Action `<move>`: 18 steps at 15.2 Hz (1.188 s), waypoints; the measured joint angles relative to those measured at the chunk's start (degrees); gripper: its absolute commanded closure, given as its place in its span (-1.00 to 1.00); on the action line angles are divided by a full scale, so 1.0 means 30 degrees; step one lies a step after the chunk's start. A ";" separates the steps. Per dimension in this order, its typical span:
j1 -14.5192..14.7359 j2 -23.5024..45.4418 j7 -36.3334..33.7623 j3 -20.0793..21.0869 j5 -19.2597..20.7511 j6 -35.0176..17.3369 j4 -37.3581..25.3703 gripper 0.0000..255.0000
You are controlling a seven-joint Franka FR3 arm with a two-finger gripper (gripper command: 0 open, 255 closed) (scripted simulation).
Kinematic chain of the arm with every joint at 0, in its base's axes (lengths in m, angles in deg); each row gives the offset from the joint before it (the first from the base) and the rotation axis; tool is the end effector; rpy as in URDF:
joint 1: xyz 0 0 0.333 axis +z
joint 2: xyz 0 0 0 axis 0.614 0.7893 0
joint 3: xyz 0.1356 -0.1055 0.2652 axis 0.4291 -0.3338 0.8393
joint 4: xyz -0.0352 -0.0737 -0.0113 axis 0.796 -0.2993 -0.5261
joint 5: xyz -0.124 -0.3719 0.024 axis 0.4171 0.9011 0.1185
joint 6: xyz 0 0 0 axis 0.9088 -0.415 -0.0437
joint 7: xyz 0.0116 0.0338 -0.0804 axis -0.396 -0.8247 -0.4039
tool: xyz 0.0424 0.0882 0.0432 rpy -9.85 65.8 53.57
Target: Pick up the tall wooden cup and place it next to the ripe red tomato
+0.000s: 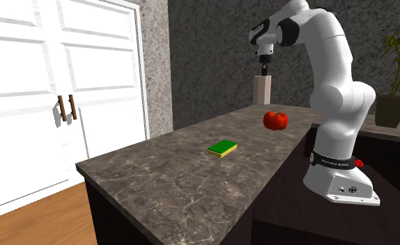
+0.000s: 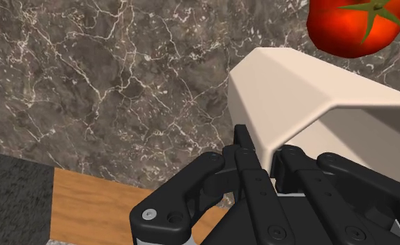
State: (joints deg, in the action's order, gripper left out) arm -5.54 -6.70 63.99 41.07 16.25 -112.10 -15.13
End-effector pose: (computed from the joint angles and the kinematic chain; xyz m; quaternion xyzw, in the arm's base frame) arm 0.2447 -0.6308 0.5210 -0.9989 0.0443 0.0119 0.0010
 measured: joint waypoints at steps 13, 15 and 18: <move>0.0415 0.0147 0.0197 0.0146 -0.0161 -0.3203 0.3137 1.00; 0.0464 0.0188 0.0244 0.0175 -0.0204 -0.3712 0.3617 1.00; 0.0564 0.0271 0.0274 0.0237 -0.0284 -0.4464 0.4312 1.00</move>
State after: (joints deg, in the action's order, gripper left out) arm -3.85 -5.89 64.81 41.78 15.40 -125.49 -2.20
